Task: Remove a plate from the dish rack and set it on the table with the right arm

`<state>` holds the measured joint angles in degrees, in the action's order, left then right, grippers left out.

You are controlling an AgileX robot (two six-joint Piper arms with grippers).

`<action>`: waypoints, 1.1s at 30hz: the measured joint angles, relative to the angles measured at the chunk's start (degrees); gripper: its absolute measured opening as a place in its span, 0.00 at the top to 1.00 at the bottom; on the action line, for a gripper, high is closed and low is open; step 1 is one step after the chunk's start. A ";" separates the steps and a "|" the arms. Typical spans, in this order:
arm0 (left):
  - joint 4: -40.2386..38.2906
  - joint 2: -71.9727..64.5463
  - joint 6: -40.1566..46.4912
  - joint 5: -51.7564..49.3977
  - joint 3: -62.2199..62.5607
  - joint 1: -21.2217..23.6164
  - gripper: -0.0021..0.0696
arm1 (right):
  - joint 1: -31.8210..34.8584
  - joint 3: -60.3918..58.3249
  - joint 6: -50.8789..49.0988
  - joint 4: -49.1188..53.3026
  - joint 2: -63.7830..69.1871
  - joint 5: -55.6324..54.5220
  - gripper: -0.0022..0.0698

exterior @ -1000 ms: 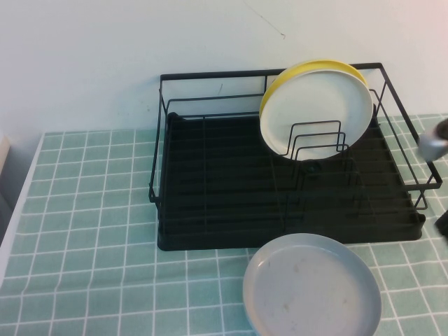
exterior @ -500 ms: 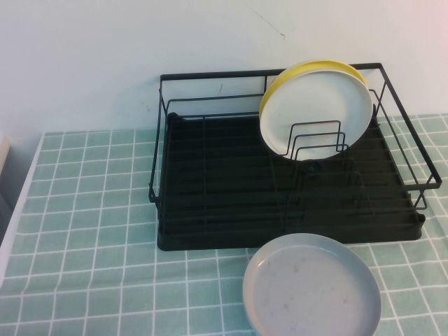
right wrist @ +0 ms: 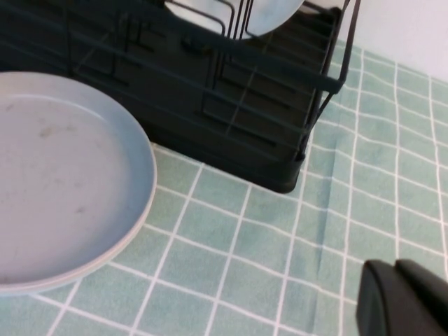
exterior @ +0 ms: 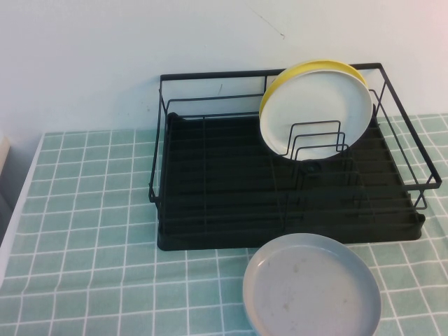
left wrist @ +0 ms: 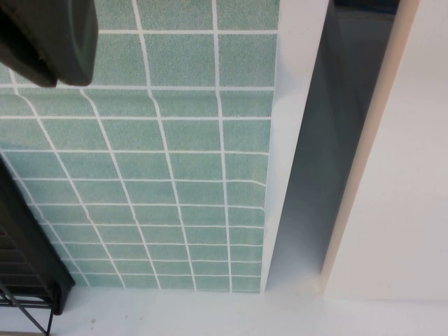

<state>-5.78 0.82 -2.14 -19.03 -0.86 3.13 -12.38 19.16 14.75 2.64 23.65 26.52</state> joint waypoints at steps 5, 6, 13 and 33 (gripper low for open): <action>0.00 0.00 0.00 0.00 0.00 0.00 0.98 | 0.00 -0.90 0.00 -0.52 -0.35 1.49 0.97; 0.00 0.00 0.00 0.00 0.00 0.00 0.98 | 0.00 -0.90 0.00 -0.52 -0.35 1.74 0.97; 0.00 0.00 0.00 0.00 0.00 0.00 0.98 | 0.00 -0.90 0.00 -0.94 -0.35 4.09 0.97; 0.00 0.00 0.00 0.00 0.00 0.00 0.98 | 0.22 -14.36 0.00 -0.94 -15.94 -4.17 0.97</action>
<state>-5.78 0.82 -2.14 -19.03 -0.86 3.13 -12.16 4.80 14.75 1.70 7.71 22.36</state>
